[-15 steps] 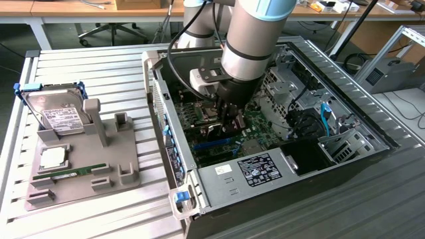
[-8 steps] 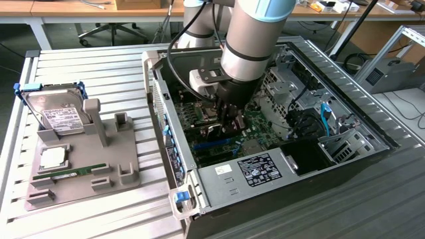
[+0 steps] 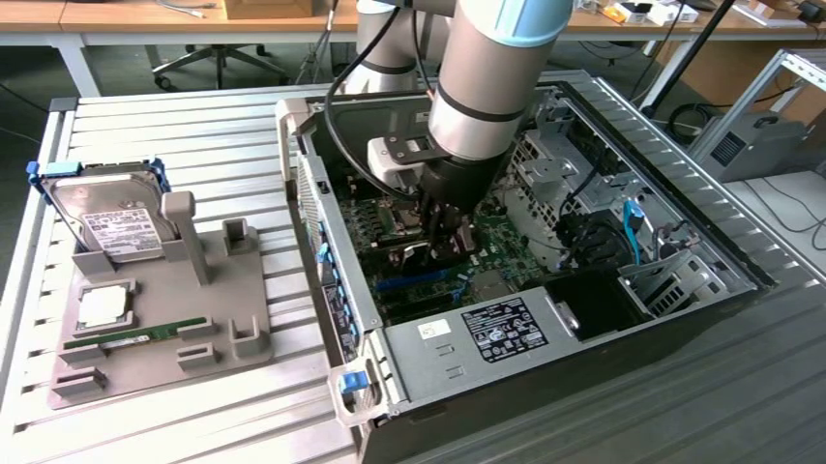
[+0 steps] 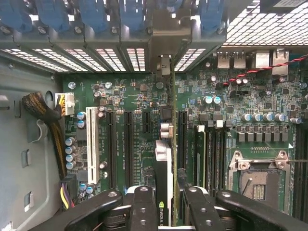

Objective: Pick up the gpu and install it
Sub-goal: 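Insert the gpu into the slot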

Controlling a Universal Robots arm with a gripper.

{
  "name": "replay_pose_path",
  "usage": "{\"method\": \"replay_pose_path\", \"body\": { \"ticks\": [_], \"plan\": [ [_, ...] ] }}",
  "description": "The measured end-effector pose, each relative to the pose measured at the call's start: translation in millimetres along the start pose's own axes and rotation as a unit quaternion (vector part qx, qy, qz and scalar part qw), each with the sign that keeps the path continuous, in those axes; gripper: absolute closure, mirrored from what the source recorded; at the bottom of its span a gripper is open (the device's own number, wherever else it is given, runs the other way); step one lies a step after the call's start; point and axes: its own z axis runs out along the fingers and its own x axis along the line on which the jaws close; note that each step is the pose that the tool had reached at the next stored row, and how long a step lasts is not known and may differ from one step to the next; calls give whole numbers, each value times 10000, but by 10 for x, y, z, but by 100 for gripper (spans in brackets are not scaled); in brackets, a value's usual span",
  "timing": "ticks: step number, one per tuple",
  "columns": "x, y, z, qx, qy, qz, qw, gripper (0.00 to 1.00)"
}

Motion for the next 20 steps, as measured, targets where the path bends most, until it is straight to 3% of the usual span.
{"method": "replay_pose_path", "body": {
  "ticks": [20],
  "plan": [
    [21,-4,3,2,-1,110,9999,73]
  ]
}}
